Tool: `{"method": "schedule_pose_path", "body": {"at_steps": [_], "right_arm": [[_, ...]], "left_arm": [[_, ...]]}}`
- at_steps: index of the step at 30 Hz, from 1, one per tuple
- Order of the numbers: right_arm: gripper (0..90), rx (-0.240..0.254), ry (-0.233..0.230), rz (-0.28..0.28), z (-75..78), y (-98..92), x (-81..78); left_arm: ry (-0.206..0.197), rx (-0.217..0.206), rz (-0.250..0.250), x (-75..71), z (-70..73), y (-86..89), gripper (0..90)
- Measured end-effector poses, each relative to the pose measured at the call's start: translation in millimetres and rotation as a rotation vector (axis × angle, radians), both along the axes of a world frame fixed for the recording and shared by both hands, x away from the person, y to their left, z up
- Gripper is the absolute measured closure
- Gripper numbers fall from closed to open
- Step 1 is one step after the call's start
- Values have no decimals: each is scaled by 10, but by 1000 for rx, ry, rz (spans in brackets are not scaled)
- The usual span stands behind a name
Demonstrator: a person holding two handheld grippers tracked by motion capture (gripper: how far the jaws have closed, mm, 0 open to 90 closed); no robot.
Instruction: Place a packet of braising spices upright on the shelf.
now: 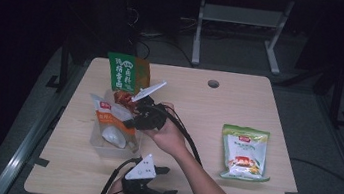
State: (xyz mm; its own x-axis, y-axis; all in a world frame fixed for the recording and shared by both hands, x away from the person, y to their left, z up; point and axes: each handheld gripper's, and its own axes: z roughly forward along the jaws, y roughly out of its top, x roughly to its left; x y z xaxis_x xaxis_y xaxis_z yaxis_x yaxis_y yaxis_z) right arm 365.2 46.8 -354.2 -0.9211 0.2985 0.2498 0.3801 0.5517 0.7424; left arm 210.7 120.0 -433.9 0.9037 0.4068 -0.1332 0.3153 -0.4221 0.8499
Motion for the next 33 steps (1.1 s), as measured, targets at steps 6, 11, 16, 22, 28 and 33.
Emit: {"method": "schedule_pose_path", "body": {"at_steps": [6, 11, 16, 22, 28, 33], "right_arm": [[889, 5, 10, 2, -36, -45, -2], [838, 5, 17, 1, -28, -61, -1], [785, 26, 27, -4, -21, -126, 2], [755, 46, 27, -5, 20, -229, -12], [713, 54, 49, -10, 20, -383, -37], [655, 66, 41, -18, 44, -574, -82]], "left_arm": [[7, 3, 0, -6, -10, -14, 298], [8, 3, 0, -4, -11, -11, 297], [17, -1, 7, 23, -21, -6, 297], [0, 11, 14, 32, -19, 2, 295], [-5, 27, 31, 79, -40, 17, 295], [-19, 43, 41, 103, -44, 33, 286]]}}
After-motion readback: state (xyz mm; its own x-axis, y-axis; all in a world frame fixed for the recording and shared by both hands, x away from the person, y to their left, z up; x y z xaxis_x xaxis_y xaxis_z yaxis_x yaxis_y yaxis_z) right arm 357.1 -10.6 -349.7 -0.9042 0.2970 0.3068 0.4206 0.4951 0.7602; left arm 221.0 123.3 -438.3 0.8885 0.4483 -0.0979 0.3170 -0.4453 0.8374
